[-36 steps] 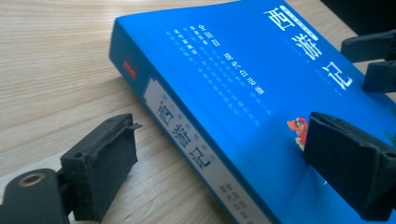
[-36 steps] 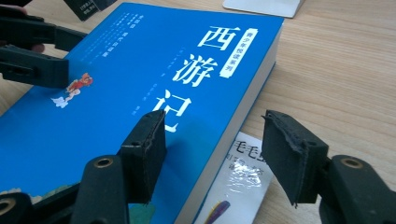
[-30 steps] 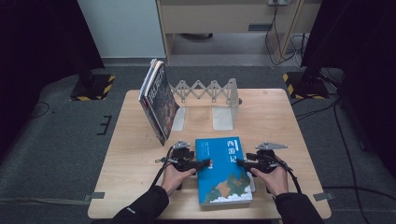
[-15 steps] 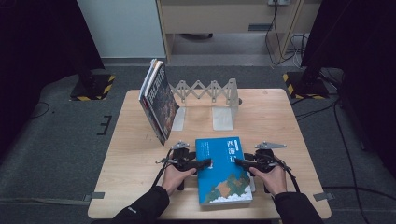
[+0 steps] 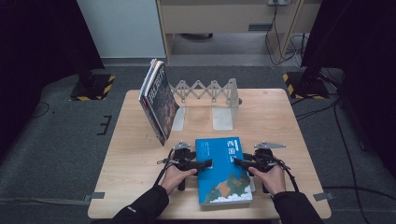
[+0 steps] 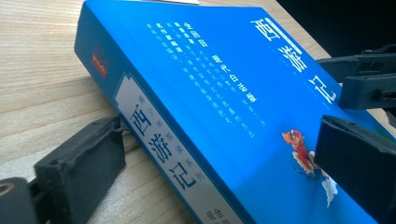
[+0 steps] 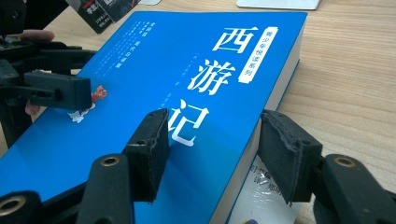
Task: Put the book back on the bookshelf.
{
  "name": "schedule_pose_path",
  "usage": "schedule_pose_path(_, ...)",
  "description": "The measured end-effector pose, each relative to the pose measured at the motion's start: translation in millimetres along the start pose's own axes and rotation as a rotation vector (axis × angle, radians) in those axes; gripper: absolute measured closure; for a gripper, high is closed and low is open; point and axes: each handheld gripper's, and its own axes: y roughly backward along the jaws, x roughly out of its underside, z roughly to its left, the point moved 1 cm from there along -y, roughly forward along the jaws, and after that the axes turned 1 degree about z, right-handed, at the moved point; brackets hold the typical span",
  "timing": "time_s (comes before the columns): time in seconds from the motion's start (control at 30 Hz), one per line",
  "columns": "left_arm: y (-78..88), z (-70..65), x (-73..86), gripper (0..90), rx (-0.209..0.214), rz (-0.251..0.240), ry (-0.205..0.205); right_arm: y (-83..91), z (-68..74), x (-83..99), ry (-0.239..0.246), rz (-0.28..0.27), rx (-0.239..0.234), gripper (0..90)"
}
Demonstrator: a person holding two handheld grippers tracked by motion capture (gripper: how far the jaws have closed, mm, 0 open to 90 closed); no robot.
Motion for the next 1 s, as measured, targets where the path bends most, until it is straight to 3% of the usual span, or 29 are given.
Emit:
schedule_pose_path(0.23,0.4,0.8,0.2,2.5,-0.006,-0.011,0.016,-1.2,-1.6,1.4,-0.036,-0.004,-0.013,42.9)
schedule_pose_path(0.43,3.2,3.0,-1.5,8.5,-0.008,-0.007,0.052,-1.2,-2.1,1.3,-0.036,-0.005,-0.018,43.0)
schedule_pose_path(0.77,3.0,4.0,-2.3,9.0,-0.001,-0.003,0.058,-5.4,-3.0,2.5,-0.049,-0.007,-0.033,36.6)
schedule_pose_path(1.0,3.4,3.3,-4.7,9.2,0.004,0.027,0.065,-6.6,-2.3,3.0,-0.059,-0.011,-0.034,35.5)
